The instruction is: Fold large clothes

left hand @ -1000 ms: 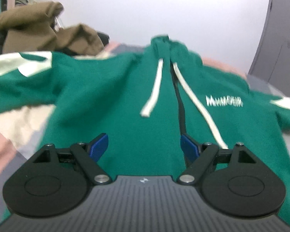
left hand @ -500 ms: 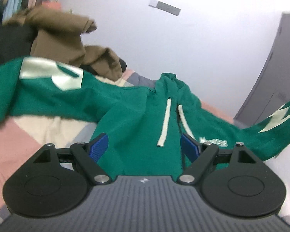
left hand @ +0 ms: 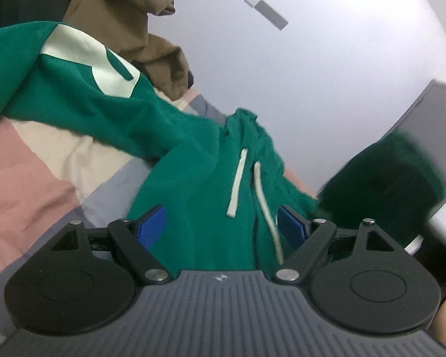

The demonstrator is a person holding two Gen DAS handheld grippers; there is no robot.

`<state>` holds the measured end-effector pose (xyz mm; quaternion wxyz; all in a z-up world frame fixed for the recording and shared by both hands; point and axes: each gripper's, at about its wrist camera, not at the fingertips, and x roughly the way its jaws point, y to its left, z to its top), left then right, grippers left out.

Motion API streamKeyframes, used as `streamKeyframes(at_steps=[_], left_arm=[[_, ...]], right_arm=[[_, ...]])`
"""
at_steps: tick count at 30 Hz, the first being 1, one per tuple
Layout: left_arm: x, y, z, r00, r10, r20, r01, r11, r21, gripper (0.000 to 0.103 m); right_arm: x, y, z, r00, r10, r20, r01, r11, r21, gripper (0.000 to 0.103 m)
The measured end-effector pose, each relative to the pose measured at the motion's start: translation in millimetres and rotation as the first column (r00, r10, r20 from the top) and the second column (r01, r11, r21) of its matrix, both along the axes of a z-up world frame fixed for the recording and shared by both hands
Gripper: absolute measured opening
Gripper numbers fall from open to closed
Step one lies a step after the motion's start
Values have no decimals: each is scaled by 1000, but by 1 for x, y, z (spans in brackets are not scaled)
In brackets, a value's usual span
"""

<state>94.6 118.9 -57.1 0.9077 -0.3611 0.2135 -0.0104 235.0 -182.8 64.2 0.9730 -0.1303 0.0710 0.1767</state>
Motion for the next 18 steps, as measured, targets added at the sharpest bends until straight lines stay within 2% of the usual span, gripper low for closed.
streamKeyframes(at_steps=[2, 5, 8, 11, 12, 13, 14, 16, 18], left_arm=[[2, 9, 0, 1000, 7, 16, -7, 1000, -26, 85], [3, 18, -3, 1000, 13, 23, -12, 1000, -27, 85], [5, 26, -6, 1000, 0, 23, 1, 999, -52, 85], [7, 27, -7, 999, -29, 28, 30, 999, -41, 85], [7, 26, -7, 999, -44, 31, 45, 998, -31, 85], [7, 24, -6, 998, -56, 34, 57, 998, -24, 85], [7, 22, -5, 997, -67, 38, 68, 998, -17, 85], [6, 18, -3, 995, -92, 47, 92, 996, 5, 85], [6, 12, -1, 992, -120, 48, 118, 992, 33, 85]], right_arm=[[-13, 19, -21, 999, 36, -27, -37, 999, -38, 10], [-20, 47, -58, 990, 80, -120, -91, 992, -90, 10], [-28, 63, -86, 972, 106, -211, -136, 982, -134, 10], [-33, 73, -107, 948, 125, -294, -178, 970, -163, 11], [-32, 84, -112, 941, 125, -315, -186, 968, -171, 14], [-30, 87, -114, 931, 126, -342, -195, 965, -175, 28], [-30, 88, -115, 921, 126, -370, -201, 964, -171, 46], [-35, 89, -122, 895, 145, -422, -223, 965, -141, 64], [-44, 81, -121, 869, 161, -468, -245, 962, -124, 65]])
